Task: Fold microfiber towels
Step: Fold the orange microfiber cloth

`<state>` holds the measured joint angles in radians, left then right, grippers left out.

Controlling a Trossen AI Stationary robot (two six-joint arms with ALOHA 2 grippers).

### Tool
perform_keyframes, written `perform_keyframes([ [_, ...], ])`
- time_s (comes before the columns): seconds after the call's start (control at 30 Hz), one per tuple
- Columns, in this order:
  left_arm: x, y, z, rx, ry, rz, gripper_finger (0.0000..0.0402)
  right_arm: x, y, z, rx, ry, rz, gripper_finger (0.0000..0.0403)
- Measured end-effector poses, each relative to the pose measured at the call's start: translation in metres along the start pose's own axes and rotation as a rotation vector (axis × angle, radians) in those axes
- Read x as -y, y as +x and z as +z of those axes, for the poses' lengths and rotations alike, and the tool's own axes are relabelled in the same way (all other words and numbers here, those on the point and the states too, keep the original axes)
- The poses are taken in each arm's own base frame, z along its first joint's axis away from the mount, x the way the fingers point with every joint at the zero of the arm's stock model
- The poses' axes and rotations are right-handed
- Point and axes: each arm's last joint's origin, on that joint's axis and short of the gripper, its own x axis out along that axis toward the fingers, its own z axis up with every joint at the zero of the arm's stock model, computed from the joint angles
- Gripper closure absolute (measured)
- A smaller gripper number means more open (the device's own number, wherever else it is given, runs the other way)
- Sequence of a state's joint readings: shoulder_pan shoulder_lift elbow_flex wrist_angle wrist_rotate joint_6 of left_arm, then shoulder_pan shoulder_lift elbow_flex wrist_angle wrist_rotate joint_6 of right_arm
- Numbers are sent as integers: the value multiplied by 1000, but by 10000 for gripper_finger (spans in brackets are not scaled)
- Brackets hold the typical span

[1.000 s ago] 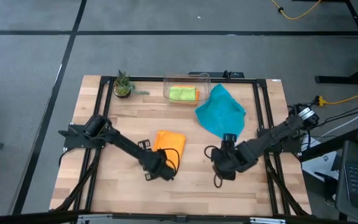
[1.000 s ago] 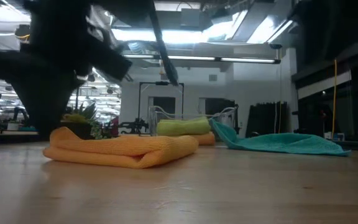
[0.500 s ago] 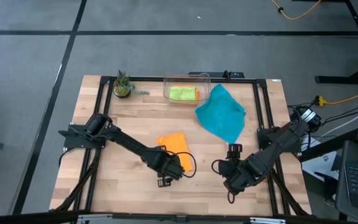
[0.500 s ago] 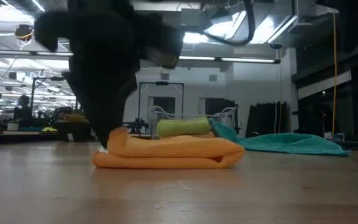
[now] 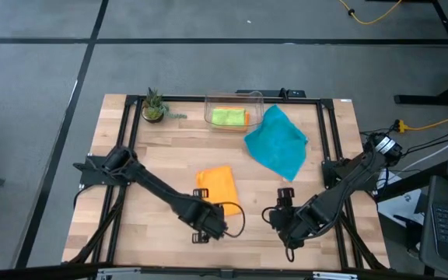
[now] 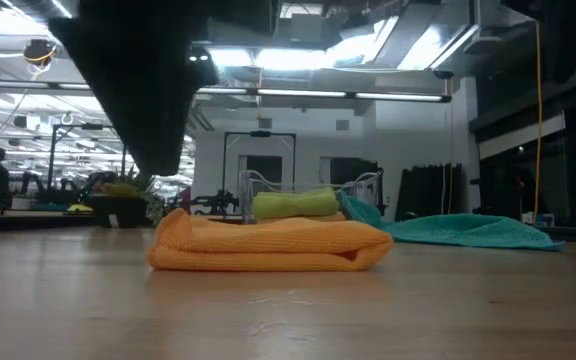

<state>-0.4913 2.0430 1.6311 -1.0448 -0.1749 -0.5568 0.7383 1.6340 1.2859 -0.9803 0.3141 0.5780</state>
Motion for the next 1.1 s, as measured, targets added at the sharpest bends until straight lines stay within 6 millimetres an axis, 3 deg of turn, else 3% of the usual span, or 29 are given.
perform_keyframes([
  [0.2,18,-3,2,143,108,-8,283,-3,8,1,47,-15,19,142],
  [0.53,14,1,3,149,-25,10,224,1,43,7,238,-111,88,142],
  [0.77,20,14,-13,86,-22,0,182,17,73,13,409,-98,98,142],
  [1.1,29,26,-20,198,15,46,179,34,127,25,359,-214,27,142],
])
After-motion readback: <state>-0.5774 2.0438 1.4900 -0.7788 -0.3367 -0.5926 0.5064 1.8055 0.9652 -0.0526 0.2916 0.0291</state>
